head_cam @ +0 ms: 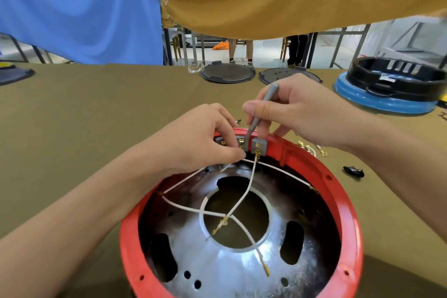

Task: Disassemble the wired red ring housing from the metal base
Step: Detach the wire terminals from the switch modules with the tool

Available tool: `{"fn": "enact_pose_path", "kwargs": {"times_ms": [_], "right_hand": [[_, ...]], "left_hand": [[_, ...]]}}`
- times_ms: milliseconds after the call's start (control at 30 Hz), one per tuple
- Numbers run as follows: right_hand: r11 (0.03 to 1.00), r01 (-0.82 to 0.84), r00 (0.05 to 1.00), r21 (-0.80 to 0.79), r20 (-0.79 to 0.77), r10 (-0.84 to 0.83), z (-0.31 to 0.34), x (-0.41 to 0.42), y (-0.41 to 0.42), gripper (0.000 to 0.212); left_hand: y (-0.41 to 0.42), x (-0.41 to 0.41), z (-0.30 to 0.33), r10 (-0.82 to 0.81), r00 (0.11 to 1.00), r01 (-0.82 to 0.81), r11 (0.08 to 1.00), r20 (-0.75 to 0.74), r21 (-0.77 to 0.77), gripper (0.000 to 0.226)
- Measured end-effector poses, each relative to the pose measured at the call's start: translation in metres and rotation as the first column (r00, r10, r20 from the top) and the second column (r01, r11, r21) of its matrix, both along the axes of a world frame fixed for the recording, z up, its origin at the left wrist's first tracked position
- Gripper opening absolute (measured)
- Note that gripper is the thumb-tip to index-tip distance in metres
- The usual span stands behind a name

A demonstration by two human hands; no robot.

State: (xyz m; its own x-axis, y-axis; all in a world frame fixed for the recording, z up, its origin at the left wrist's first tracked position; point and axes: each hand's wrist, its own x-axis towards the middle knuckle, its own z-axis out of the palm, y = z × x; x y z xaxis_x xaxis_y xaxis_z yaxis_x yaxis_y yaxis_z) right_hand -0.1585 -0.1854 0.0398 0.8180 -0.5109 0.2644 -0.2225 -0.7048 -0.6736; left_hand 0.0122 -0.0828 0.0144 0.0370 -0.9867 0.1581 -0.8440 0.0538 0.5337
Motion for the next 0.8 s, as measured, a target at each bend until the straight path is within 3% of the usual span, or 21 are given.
{"fn": "enact_pose_path", "kwargs": {"times_ms": [200, 367, 533, 800], "right_hand": [[0.988, 0.113, 0.992, 0.106, 0.035, -0.117, -0.0104, 0.0026, 0.0055, 0.046], [0.993, 0.049, 0.997, 0.103, 0.06, -0.055, -0.005, -0.002, 0.0011, 0.039], [0.998, -0.005, 0.999, -0.063, 0.041, 0.007, -0.0036, -0.0022, 0.0004, 0.031], [0.999, -0.036, 0.997, -0.008, 0.069, 0.036, -0.0045, -0.004, -0.0023, 0.03]], "left_hand": [[0.0009, -0.001, -0.0016, 0.026, 1.0, -0.026, 1.0, 0.0, 0.014, 0.019], [0.0019, -0.0007, -0.0007, 0.011, 1.0, -0.011, 1.0, 0.021, 0.027, 0.018], [0.0036, -0.0017, 0.001, -0.052, 0.997, 0.05, 0.998, 0.064, 0.038, 0.022], [-0.0006, -0.0009, -0.003, 0.033, 0.999, -0.033, 0.999, 0.036, 0.0, 0.016]]}}
